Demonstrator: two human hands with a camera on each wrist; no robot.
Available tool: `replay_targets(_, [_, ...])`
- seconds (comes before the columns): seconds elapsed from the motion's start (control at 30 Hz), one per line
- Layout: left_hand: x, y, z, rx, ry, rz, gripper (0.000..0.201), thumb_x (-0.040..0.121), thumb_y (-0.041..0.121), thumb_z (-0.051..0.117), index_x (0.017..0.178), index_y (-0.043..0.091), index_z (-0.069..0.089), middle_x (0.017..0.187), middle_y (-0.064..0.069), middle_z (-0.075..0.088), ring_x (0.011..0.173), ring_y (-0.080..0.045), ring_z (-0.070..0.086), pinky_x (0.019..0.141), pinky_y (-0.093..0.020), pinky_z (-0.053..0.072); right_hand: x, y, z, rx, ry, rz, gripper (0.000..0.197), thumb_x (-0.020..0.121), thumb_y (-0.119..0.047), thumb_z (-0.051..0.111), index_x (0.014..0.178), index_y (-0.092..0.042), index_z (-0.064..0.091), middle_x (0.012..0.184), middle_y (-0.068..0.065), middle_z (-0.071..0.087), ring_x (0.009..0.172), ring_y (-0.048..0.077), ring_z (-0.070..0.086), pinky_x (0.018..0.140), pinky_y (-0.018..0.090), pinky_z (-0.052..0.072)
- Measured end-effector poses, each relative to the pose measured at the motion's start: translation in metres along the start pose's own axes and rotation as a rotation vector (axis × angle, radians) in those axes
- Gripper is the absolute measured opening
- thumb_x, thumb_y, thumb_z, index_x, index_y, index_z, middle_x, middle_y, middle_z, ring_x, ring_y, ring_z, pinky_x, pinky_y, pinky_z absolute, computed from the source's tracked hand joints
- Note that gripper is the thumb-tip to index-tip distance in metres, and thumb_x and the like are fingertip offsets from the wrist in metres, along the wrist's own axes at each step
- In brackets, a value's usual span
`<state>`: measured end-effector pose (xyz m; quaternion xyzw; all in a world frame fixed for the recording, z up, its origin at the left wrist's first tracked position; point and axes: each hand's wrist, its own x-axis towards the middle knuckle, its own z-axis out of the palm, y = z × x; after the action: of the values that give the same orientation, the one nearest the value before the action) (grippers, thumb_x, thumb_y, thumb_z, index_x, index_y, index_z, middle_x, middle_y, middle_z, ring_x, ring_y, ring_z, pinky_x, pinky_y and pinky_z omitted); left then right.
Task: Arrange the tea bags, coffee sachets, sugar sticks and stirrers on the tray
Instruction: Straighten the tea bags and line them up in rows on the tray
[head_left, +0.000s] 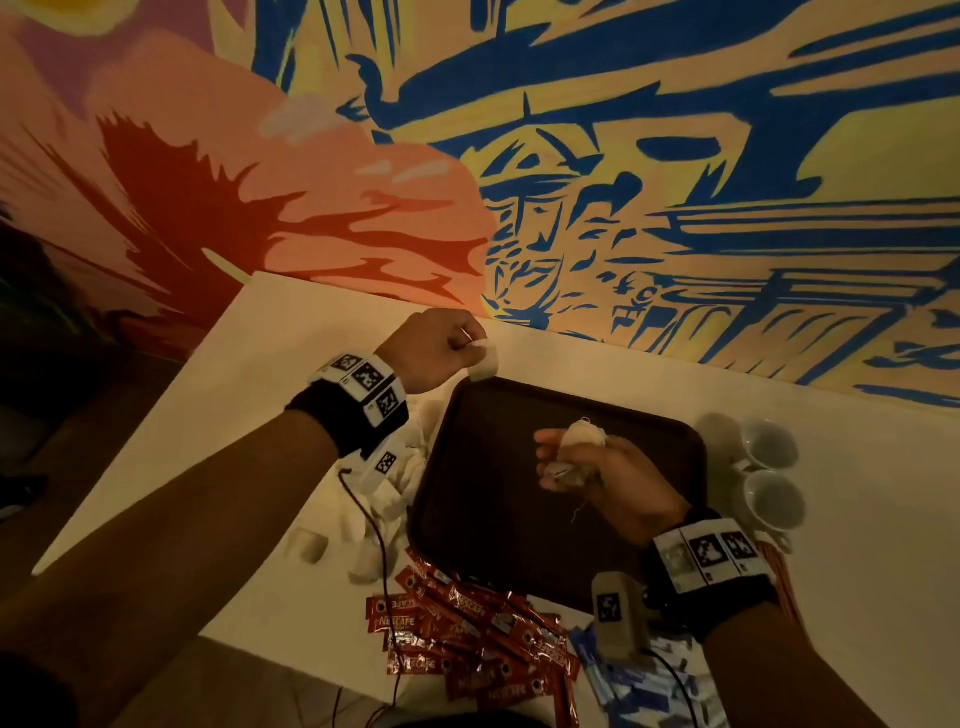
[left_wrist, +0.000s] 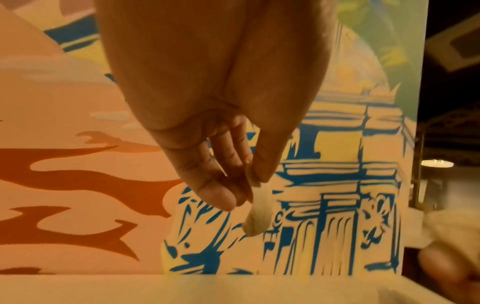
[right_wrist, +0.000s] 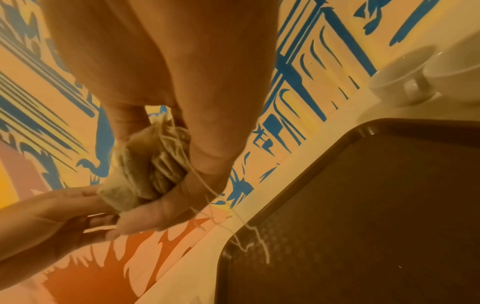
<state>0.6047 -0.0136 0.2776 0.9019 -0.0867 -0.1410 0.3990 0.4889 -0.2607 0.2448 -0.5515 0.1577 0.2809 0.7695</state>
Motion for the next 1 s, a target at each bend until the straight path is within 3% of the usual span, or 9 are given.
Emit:
replay_targets(0.07, [0.02,-0.013,0.004,0.12,-0.043,-0.051,0.009,0.093,0.027,0.068,0.1,0.024,0.064,0.097,-0.002,0.071,0.074,-0.011,0.061,0.074,-0.032,0.048,0.006,0.001,-0.001,0.015,0.041,0.001,0.025,0.1,-0.003,0.052,0.118,0.0,0.069,0.112,0.02,0.069,0.099,0.029,0.07,0.081,0.037,0.062])
replay_targets(0.13, [0.039,-0.027,0.012,0.198,-0.087,-0.1,0.013,0.092,0.026,0.067,0.104,0.021,0.064,0.106,-0.004,0.07,0.086,-0.017,0.065,0.075,-0.028,0.044,0.011,0.004,-0.003,0.015,0.065,-0.005,0.025,0.101,-0.008,0.054,0.121,-0.002,0.068,0.117,0.02,0.07,0.104,0.03,0.069,0.085,0.039,0.062])
replay_targets(0.27, [0.07,-0.056,0.034,0.377,-0.185,-0.147,0.021,0.093,0.028,0.065,0.113,0.019,0.066,0.123,-0.004,0.063,0.109,-0.023,0.061,0.084,-0.028,0.043,0.019,0.007,-0.006,-0.024,0.091,-0.033,0.027,0.102,-0.012,0.054,0.124,-0.004,0.067,0.118,0.015,0.072,0.108,0.029,0.07,0.082,0.038,0.062])
replay_targets(0.4, [0.095,-0.082,0.058,0.425,-0.262,-0.194,0.014,0.09,0.029,0.067,0.104,0.027,0.066,0.123,-0.001,0.063,0.099,-0.019,0.06,0.082,-0.028,0.044,0.03,0.01,-0.006,-0.122,0.132,-0.076,0.027,0.101,-0.013,0.056,0.122,-0.003,0.068,0.119,0.019,0.07,0.106,0.03,0.07,0.08,0.036,0.062])
replay_targets(0.53, [0.115,-0.097,0.073,0.478,-0.316,-0.187,0.013,0.088,0.029,0.067,0.101,0.03,0.066,0.122,-0.002,0.065,0.105,-0.023,0.062,0.086,-0.03,0.047,0.039,0.013,-0.003,-0.201,0.152,-0.101,0.025,0.1,-0.014,0.056,0.12,-0.007,0.07,0.115,0.021,0.069,0.097,0.027,0.07,0.077,0.031,0.062])
replay_targets(0.67, [0.131,-0.107,0.077,0.49,-0.317,-0.198,0.008,0.087,0.032,0.067,0.094,0.033,0.064,0.12,-0.001,0.065,0.105,-0.024,0.062,0.094,-0.036,0.051,0.044,0.015,-0.002,-0.203,0.139,-0.112,0.029,0.098,-0.019,0.057,0.122,-0.007,0.068,0.109,0.023,0.07,0.093,0.032,0.071,0.083,0.042,0.062])
replay_targets(0.8, [0.144,-0.112,0.079,0.475,-0.287,-0.212,0.007,0.086,0.033,0.065,0.083,0.038,0.059,0.115,0.0,0.066,0.101,-0.025,0.063,0.094,-0.042,0.053,0.045,0.014,-0.004,-0.192,0.13,-0.13,0.04,0.087,-0.028,0.061,0.118,-0.005,0.069,0.108,0.014,0.074,0.086,0.03,0.073,0.077,0.034,0.063])
replay_targets(0.93, [0.15,-0.113,0.082,0.457,-0.283,-0.199,0.004,0.081,0.036,0.065,0.081,0.036,0.061,0.11,0.001,0.067,0.097,-0.025,0.064,0.092,-0.042,0.055,0.046,0.017,-0.008,-0.198,0.147,-0.146,0.043,0.085,-0.029,0.061,0.118,-0.002,0.07,0.103,0.019,0.075,0.085,0.028,0.074,0.076,0.03,0.062])
replay_targets(1.0, [0.151,-0.113,0.084,0.46,-0.28,-0.176,0.005,0.087,0.032,0.063,0.085,0.037,0.062,0.114,0.0,0.068,0.101,-0.026,0.064,0.094,-0.042,0.053,0.046,0.018,-0.01,-0.199,0.145,-0.145,0.041,0.087,-0.029,0.061,0.118,-0.004,0.07,0.101,0.018,0.075,0.087,0.027,0.074,0.076,0.029,0.062])
